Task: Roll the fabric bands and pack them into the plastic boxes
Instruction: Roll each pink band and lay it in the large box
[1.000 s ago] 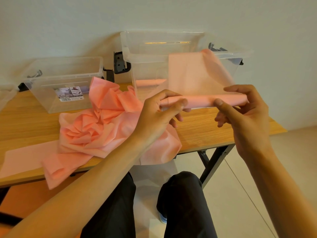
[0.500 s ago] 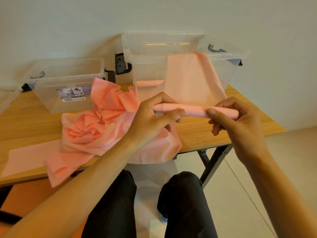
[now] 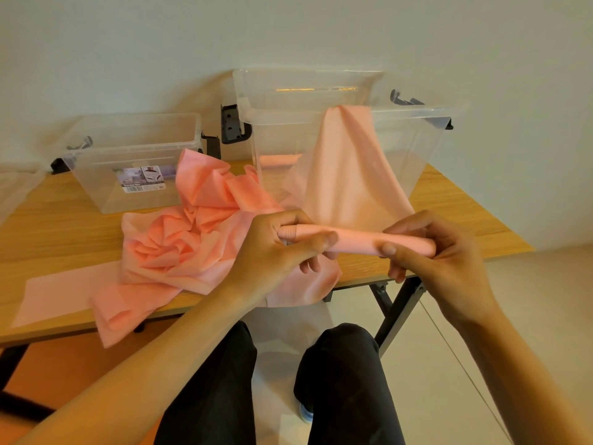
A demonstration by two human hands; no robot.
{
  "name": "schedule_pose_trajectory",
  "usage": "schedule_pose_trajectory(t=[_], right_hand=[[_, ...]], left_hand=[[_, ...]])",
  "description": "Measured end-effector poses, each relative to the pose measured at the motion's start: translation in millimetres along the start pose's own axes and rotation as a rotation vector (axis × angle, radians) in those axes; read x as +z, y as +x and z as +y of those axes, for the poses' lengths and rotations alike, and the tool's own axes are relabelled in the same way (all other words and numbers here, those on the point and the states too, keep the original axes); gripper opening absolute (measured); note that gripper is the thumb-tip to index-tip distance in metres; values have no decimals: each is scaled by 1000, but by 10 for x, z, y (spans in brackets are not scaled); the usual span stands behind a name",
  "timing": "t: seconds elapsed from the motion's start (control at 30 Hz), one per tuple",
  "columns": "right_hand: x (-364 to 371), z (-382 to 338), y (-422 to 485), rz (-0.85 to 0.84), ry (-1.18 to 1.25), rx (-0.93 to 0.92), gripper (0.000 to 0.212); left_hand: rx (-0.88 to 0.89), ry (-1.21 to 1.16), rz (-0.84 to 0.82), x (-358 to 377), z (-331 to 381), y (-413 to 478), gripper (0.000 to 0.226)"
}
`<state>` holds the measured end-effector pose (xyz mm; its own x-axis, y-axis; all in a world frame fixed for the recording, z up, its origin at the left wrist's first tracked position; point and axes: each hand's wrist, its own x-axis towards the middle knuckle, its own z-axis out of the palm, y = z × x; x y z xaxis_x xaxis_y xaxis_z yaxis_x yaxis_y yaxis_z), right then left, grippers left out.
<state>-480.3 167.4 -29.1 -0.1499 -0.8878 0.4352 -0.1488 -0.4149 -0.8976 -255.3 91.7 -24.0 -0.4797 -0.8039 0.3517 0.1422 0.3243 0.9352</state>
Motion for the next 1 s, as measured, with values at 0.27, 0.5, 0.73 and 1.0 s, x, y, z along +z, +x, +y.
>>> schedule_pose_trajectory(t=[0.27, 0.5, 0.73, 1.0], right_hand=[[-25, -51, -31, 102, 18, -2, 27], [-104, -115, -76, 105, -32, -11, 27], [-47, -149, -42, 130, -36, 42, 31], [-60, -874, 623, 116, -34, 11, 38]], left_hand=[[16, 32, -62, 71, 20, 89, 20], [-23, -26, -32, 178, -58, 22, 26], [-2, -6, 16, 121, -39, 53, 5], [30, 88, 9, -81, 877, 706, 2]])
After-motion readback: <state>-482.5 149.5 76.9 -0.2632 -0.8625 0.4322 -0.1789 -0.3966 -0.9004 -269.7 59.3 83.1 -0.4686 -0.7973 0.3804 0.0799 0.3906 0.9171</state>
